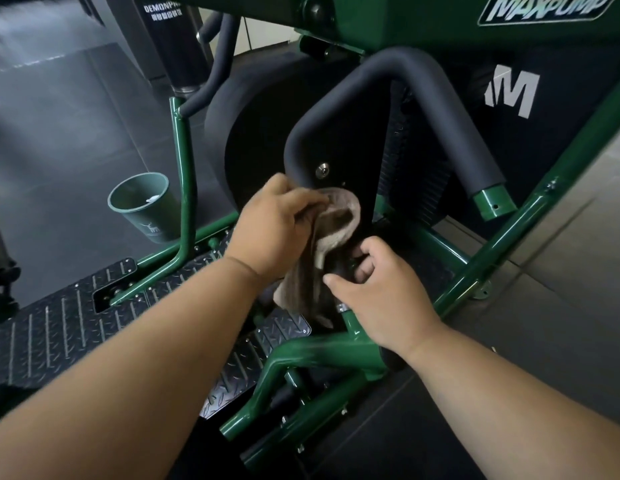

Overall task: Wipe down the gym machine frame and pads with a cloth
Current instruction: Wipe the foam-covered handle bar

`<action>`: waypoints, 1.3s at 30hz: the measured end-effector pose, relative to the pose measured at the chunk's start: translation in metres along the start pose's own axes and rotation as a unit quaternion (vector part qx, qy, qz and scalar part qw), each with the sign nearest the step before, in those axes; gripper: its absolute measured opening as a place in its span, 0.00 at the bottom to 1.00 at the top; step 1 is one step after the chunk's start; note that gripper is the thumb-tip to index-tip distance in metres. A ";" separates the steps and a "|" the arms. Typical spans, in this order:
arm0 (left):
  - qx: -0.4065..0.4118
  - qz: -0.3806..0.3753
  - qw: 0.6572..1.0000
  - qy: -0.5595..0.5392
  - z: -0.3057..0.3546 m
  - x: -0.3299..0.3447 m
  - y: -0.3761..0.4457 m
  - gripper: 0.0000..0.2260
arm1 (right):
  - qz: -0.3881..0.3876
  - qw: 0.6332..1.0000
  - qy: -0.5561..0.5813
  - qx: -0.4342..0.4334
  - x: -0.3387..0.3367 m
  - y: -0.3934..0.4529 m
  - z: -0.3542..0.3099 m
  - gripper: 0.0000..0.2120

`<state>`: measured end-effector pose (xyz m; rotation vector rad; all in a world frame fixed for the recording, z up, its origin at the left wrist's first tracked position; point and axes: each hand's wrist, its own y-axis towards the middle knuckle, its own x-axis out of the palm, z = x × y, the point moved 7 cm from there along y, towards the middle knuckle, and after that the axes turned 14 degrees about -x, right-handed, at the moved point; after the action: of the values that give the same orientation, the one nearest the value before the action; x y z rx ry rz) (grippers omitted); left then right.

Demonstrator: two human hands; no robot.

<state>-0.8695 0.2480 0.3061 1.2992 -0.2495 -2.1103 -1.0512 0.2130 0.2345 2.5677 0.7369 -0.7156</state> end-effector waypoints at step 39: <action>-0.008 -0.162 0.986 -0.042 0.024 0.007 -0.060 0.09 | 0.004 0.998 0.060 -0.015 0.003 0.001 0.004 0.43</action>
<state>-0.9175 0.2859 0.2848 1.3151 -0.0584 -2.4367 -1.0502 0.2110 0.2298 2.6038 0.7670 -0.5462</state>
